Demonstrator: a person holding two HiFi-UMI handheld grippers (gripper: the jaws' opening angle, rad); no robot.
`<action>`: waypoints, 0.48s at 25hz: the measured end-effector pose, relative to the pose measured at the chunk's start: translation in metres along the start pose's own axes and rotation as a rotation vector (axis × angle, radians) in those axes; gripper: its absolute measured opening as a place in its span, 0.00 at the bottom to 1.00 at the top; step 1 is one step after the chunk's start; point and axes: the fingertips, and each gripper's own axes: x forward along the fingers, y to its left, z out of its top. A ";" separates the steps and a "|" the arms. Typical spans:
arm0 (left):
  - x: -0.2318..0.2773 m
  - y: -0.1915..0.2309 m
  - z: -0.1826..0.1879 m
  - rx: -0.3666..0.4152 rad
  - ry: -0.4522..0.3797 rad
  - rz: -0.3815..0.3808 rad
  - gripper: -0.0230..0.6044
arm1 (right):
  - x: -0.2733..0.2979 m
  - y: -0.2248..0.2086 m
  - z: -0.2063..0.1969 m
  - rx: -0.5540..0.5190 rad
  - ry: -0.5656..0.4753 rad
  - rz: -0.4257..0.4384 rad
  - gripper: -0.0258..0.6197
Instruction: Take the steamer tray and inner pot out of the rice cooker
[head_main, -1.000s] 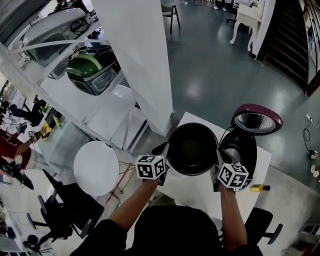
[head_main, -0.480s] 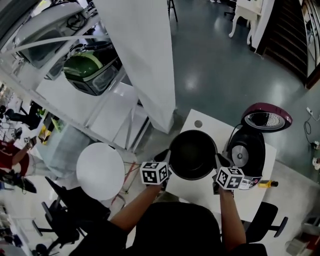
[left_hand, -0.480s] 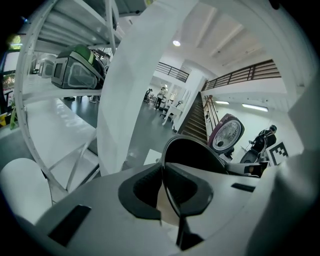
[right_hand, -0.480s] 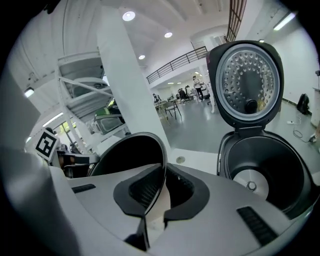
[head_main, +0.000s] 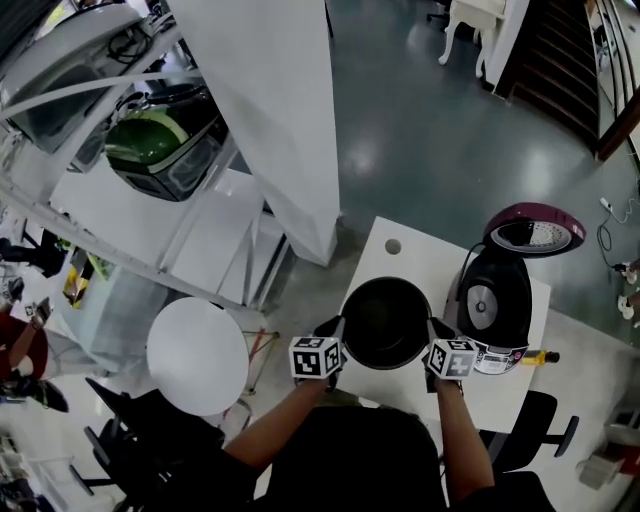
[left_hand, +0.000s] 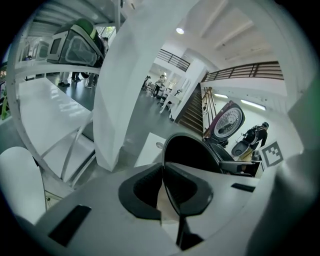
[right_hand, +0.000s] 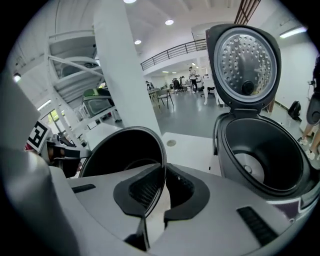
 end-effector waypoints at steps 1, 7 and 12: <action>0.002 0.001 -0.003 0.003 0.012 -0.007 0.07 | 0.002 -0.001 -0.004 0.006 0.009 -0.008 0.08; 0.013 0.013 -0.019 -0.016 0.068 -0.029 0.07 | 0.014 0.000 -0.019 0.014 0.070 -0.045 0.08; 0.022 0.020 -0.029 -0.012 0.107 -0.039 0.07 | 0.023 -0.002 -0.028 0.026 0.100 -0.065 0.08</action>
